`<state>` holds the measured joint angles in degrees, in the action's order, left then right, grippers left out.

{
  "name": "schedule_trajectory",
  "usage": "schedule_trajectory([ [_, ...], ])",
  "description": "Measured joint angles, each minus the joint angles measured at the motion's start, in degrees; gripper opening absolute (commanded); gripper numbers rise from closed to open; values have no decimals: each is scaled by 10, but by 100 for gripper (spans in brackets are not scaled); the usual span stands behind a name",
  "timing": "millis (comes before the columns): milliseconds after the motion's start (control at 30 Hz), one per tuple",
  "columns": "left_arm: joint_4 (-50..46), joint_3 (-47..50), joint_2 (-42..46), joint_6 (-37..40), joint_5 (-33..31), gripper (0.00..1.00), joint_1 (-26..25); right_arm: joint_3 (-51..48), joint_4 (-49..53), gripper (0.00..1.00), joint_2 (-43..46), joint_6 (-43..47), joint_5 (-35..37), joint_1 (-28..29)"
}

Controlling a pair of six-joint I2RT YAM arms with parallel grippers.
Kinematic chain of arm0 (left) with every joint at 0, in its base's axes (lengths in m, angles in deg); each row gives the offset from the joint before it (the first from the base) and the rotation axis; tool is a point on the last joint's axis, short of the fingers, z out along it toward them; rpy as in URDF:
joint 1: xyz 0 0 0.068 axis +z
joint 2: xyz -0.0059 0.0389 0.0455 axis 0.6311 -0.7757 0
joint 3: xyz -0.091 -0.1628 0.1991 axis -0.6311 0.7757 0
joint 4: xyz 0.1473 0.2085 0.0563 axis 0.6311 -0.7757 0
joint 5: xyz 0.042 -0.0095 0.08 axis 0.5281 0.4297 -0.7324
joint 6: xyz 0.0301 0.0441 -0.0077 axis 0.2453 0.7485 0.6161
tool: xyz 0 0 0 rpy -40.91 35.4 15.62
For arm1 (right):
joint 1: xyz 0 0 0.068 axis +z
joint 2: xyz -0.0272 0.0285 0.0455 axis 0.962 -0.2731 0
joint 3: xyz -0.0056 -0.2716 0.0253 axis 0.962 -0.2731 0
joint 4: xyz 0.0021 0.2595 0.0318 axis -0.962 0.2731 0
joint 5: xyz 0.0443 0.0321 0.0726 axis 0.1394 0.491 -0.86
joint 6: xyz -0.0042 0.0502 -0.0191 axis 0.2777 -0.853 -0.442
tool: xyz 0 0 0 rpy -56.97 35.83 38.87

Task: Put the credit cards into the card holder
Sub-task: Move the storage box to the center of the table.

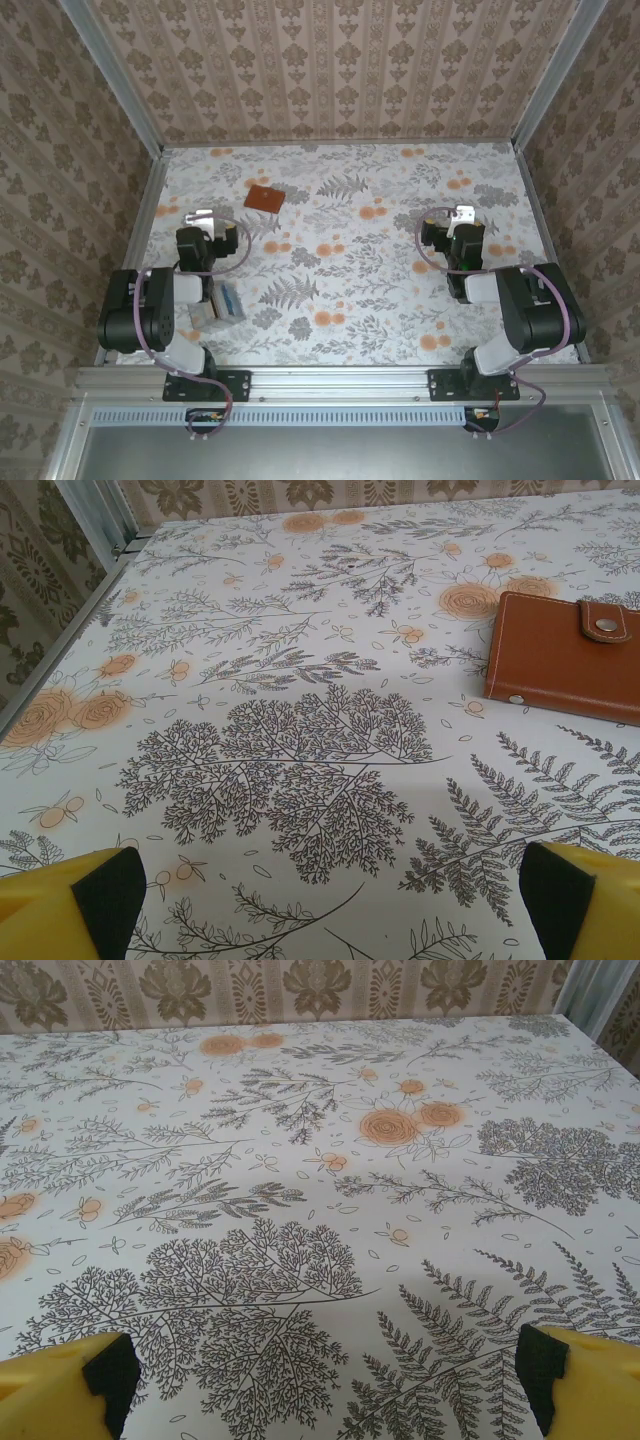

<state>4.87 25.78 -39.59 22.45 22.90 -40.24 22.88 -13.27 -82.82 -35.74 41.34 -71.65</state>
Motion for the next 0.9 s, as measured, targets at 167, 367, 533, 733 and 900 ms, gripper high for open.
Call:
schedule_trajectory([
  [167, 0, 0, 0, 0, 0, 100, 0, 0, 0, 100, 0, 0, -3, 0],
  [367, 0, 0, 0, 0, 0, 100, 0, 0, 0, 100, 0, 0, -3, 0],
  [533, 2, 0, 0, 0, -12, 100, 0, 0, 0, 100, 0, 0, -3, 0],
  [733, -39, 15, 72, -1, -63, 100, -12, 24, 88, 100, 40, 0, -3, 0],
  [900, -272, -95, 231, -63, -92, 100, -35, 91, 232, 100, 195, -25, 0, 0],
])
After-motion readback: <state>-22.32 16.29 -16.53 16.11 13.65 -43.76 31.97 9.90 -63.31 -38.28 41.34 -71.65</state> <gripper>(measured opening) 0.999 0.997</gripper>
